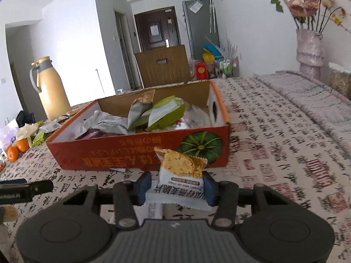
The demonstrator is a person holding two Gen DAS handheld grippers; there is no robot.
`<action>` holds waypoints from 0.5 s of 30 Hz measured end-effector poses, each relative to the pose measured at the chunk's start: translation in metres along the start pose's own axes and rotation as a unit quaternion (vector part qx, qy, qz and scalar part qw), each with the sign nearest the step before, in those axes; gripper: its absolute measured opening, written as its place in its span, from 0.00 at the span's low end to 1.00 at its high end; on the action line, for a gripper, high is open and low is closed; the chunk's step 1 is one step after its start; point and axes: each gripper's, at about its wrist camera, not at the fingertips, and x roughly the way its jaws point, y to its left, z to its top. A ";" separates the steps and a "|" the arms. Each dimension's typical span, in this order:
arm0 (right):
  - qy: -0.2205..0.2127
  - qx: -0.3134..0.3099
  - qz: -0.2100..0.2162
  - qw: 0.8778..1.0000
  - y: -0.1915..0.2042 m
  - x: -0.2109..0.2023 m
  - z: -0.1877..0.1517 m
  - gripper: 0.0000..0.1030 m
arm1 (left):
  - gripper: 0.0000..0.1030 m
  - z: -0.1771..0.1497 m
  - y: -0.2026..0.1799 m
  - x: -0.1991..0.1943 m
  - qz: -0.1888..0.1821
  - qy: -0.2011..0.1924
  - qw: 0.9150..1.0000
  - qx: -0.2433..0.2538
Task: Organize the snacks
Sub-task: 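Grasp a white biscuit packet with the left gripper while the right holds the crackers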
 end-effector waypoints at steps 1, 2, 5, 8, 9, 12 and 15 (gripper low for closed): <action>-0.005 0.001 -0.002 1.000 -0.003 -0.004 -0.001 0.47 | 1.00 0.000 -0.004 -0.002 -0.003 0.000 1.000 0.003; -0.009 0.003 -0.004 1.000 -0.007 -0.007 -0.002 0.47 | 1.00 0.001 -0.008 -0.004 -0.004 -0.001 1.000 0.007; -0.022 0.006 -0.012 1.000 -0.017 -0.015 -0.006 0.47 | 1.00 0.004 -0.025 -0.009 -0.011 -0.001 1.000 0.017; -0.034 0.006 -0.022 0.999 -0.027 -0.020 -0.009 0.47 | 1.00 0.009 -0.045 -0.011 -0.019 -0.001 0.999 0.028; -0.036 0.008 -0.024 0.999 -0.031 -0.022 -0.011 0.47 | 1.00 0.009 -0.053 -0.011 -0.022 -0.001 0.999 0.033; -0.039 0.017 -0.032 0.999 -0.046 -0.024 -0.014 0.47 | 1.00 0.010 -0.077 -0.010 -0.031 0.004 0.998 0.049; -0.048 0.036 -0.042 0.997 -0.060 -0.027 -0.018 0.47 | 1.00 0.009 -0.101 -0.007 -0.036 0.013 0.997 0.063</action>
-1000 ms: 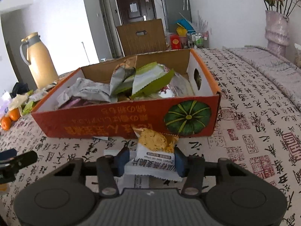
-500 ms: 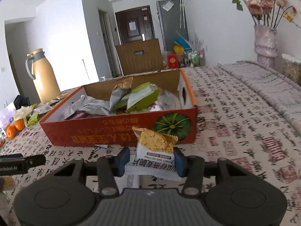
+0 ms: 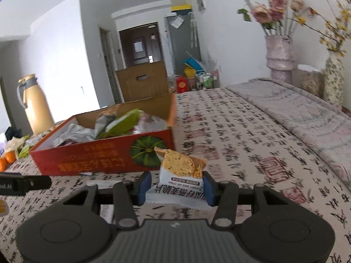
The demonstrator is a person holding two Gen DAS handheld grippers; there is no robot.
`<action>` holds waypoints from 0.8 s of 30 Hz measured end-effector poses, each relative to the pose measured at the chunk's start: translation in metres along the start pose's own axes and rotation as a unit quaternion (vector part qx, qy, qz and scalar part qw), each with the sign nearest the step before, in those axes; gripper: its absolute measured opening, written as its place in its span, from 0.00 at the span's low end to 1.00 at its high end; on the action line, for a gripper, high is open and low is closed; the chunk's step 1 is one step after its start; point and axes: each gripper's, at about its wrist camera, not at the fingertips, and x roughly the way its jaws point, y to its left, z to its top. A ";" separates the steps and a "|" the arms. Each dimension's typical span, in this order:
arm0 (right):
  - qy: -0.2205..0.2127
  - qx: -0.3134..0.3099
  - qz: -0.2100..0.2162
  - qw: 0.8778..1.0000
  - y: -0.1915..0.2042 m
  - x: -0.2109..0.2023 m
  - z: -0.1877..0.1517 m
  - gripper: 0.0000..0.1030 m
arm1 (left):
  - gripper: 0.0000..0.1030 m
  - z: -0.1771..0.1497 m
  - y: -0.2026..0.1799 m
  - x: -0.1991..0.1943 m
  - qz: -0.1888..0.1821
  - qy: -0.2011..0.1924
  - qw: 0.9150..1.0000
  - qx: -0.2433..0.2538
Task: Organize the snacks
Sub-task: 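Grasp a white biscuit packet with the left gripper while the right holds the crackers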
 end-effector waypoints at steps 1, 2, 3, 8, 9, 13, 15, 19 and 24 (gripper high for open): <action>-0.004 0.006 -0.004 1.000 -0.005 -0.001 0.000 0.47 | 1.00 0.001 -0.008 0.003 -0.001 0.005 1.000 0.004; -0.007 0.011 -0.005 1.000 -0.010 -0.002 0.000 0.47 | 1.00 0.001 -0.015 0.006 -0.002 0.010 1.000 0.007; -0.011 0.016 -0.007 1.000 -0.015 -0.002 0.001 0.47 | 1.00 0.002 -0.022 0.010 -0.003 0.016 1.000 0.011; -0.026 0.020 -0.023 0.999 -0.026 -0.001 0.003 0.47 | 1.00 0.004 -0.053 0.025 0.004 0.035 0.999 0.023; -0.028 0.024 -0.025 0.999 -0.028 0.000 0.003 0.47 | 1.00 0.004 -0.058 0.029 0.015 0.040 0.999 0.021; -0.027 0.018 -0.023 0.999 -0.026 0.005 0.000 0.47 | 1.00 0.005 -0.068 0.043 0.034 0.058 0.998 0.008; -0.026 0.011 -0.024 0.999 -0.024 0.008 -0.003 0.47 | 1.00 0.004 -0.072 0.047 0.046 0.064 0.997 0.006; -0.024 0.003 -0.020 1.000 -0.021 0.010 -0.005 0.47 | 1.00 0.002 -0.079 0.055 0.053 0.076 0.996 0.007; -0.025 0.004 -0.010 1.000 -0.022 0.009 -0.007 0.47 | 0.99 -0.003 -0.088 0.061 0.051 0.088 0.995 0.016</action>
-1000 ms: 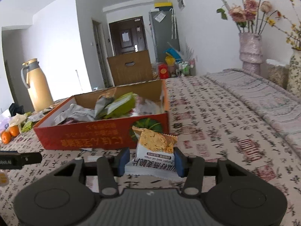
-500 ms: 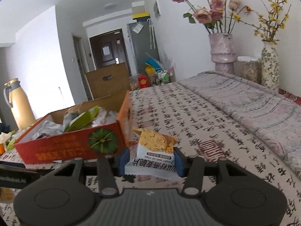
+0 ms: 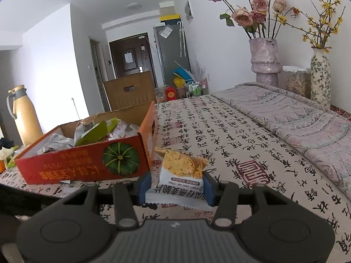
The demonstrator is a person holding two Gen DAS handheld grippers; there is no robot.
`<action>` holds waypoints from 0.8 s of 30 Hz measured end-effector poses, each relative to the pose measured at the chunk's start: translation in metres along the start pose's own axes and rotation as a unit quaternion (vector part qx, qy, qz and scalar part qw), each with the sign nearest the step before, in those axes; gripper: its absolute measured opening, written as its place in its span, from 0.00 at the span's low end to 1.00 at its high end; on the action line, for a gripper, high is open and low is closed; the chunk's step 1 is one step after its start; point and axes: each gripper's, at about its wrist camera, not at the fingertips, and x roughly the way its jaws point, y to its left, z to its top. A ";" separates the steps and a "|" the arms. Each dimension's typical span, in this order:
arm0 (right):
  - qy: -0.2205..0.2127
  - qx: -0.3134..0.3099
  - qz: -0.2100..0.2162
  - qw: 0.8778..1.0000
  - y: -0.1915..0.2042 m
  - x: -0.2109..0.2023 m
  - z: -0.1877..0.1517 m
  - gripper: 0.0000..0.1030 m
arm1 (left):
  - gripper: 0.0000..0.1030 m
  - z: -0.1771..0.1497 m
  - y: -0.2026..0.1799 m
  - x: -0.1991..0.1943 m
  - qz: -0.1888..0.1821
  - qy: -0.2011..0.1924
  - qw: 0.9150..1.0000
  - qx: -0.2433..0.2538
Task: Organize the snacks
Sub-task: 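Grasp a white biscuit packet with the left gripper while the right holds the crackers, then carry both packets over the box and open both grippers to drop them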
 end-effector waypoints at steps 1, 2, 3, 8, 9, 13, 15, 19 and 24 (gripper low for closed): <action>0.000 0.000 0.001 1.000 0.000 0.000 0.000 0.47 | 0.98 -0.001 -0.001 0.000 -0.002 -0.001 1.000 -0.002; 0.000 -0.001 0.002 1.000 0.001 -0.001 0.000 0.47 | 0.96 -0.001 0.000 0.000 -0.006 -0.001 1.000 -0.004; 0.000 -0.002 0.002 1.000 0.001 0.000 -0.001 0.47 | 0.94 -0.001 0.001 0.000 -0.016 0.002 1.000 -0.011; 0.000 -0.004 0.003 1.000 0.002 -0.001 -0.001 0.47 | 0.72 -0.002 0.004 -0.004 -0.036 -0.002 0.999 -0.020; 0.000 -0.005 0.003 1.000 0.002 -0.001 -0.001 0.47 | 0.68 -0.002 0.004 -0.006 -0.037 -0.005 0.999 -0.019; -0.001 -0.008 0.002 1.000 0.003 0.000 -0.001 0.47 | 0.52 -0.002 0.005 -0.009 -0.041 -0.011 0.999 -0.017; 0.000 -0.010 0.003 1.000 0.004 0.000 -0.001 0.47 | 0.49 -0.002 0.007 -0.010 -0.043 -0.013 0.999 -0.017; 0.002 -0.013 0.007 1.000 0.004 0.001 -0.002 0.47 | 0.47 -0.004 0.012 -0.013 -0.045 -0.016 0.999 -0.021; 0.003 -0.015 0.008 1.000 0.004 0.001 -0.002 0.47 | 0.41 -0.006 0.019 -0.019 -0.046 -0.023 0.998 -0.025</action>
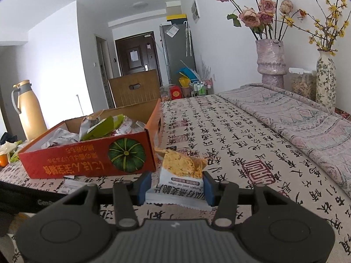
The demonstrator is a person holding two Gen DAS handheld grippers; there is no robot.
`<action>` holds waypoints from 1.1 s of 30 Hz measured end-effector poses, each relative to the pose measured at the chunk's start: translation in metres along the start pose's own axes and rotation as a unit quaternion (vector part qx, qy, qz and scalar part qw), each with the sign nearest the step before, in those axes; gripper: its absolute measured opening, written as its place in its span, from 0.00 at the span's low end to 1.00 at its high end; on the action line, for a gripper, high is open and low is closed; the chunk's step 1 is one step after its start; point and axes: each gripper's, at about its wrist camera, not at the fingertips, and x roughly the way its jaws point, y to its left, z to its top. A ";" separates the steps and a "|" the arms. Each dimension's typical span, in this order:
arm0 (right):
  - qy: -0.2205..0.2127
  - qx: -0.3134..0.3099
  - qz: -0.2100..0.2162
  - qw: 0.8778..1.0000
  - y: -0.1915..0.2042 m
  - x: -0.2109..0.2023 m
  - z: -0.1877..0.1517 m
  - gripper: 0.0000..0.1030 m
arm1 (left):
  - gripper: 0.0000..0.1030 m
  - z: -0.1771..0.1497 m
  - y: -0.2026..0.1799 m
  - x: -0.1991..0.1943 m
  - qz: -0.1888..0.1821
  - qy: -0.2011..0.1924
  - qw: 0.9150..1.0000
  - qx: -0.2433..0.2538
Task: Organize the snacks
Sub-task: 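Carry both packets over the box and open both grippers to drop them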
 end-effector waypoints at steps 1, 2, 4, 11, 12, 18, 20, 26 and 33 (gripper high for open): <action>0.000 0.000 0.000 1.000 0.000 0.000 0.000 0.47 | 0.37 0.001 0.001 -0.002 -0.002 -0.004 1.000 0.001; -0.001 -0.001 0.000 1.000 0.000 0.000 0.000 0.47 | 0.26 0.001 0.001 -0.005 -0.004 -0.010 1.000 0.003; -0.001 -0.003 0.000 1.000 0.000 -0.001 -0.001 0.47 | 0.23 0.000 0.002 -0.008 -0.009 -0.016 1.000 0.006; -0.001 -0.005 -0.007 1.000 0.002 -0.001 -0.001 0.47 | 0.03 -0.002 0.013 -0.022 -0.022 -0.033 0.999 0.012; -0.002 -0.006 -0.009 1.000 0.003 -0.001 -0.001 0.47 | 0.03 -0.002 0.014 -0.025 -0.024 -0.039 0.999 0.013; 0.000 -0.015 -0.017 1.000 0.007 0.000 -0.001 0.47 | 0.45 0.000 0.016 -0.026 -0.034 -0.034 0.999 0.005; 0.000 -0.014 -0.020 1.000 0.006 -0.001 -0.001 0.47 | 0.84 -0.001 0.009 -0.023 -0.022 -0.043 0.999 0.019; 0.000 -0.011 -0.019 1.000 0.005 -0.001 -0.001 0.47 | 0.73 0.006 -0.010 0.006 0.004 -0.002 0.999 0.035; 0.000 -0.008 -0.006 1.000 0.003 -0.002 -0.001 0.47 | 0.43 0.000 -0.015 0.009 -0.013 -0.006 0.999 0.035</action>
